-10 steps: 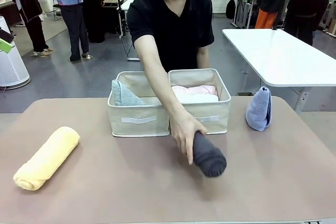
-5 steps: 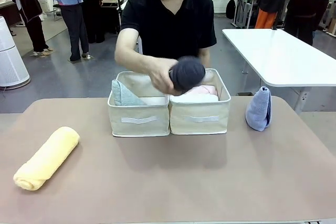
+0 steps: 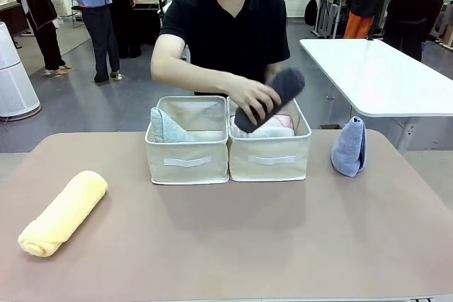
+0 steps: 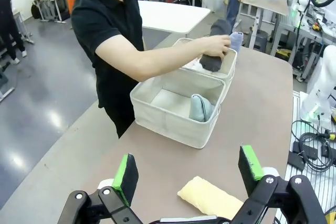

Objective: Sort the towels based on their folding style.
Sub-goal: Pick up another triangle-folded towel from the table and place it in the left Fabric basket.

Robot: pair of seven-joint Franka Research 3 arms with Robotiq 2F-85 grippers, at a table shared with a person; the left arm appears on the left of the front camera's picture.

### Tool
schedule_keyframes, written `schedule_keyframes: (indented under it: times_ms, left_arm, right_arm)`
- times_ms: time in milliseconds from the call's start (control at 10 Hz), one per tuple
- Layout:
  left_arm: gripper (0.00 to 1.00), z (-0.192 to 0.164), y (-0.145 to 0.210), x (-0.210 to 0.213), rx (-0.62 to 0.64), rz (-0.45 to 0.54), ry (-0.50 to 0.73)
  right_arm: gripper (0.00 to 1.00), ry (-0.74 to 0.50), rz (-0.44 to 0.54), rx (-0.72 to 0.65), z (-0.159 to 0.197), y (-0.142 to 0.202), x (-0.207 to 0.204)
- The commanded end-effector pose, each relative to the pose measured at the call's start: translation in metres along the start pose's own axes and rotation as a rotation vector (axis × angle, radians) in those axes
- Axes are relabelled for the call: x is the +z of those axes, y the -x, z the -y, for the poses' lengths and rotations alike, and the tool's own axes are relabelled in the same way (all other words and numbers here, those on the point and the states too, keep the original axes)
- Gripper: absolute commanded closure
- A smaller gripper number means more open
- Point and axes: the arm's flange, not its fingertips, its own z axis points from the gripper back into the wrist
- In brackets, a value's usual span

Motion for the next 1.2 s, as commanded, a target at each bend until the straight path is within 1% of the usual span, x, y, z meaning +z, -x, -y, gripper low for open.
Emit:
schedule_keyframes:
  times_ms: [0,900,1000,1100]
  left_arm:
    - [0.00,0.000,-0.002,0.002,-0.001,0.008,0.006]
    - [0.00,0.000,0.000,0.000,0.000,0.000,0.000]
    - [0.00,0.000,0.000,0.000,0.000,0.000,0.000]
    - [0.00,0.000,0.000,0.000,0.000,0.000,0.000]
  right_arm:
    - [0.00,-0.026,0.016,0.011,0.000,0.000,-0.003]
    - [0.00,-0.026,0.016,0.011,0.000,0.000,-0.003]
    - [0.00,0.000,0.000,0.000,0.000,0.000,0.000]
    - [0.00,0.014,-0.103,-0.013,-0.014,-0.019,-0.016]
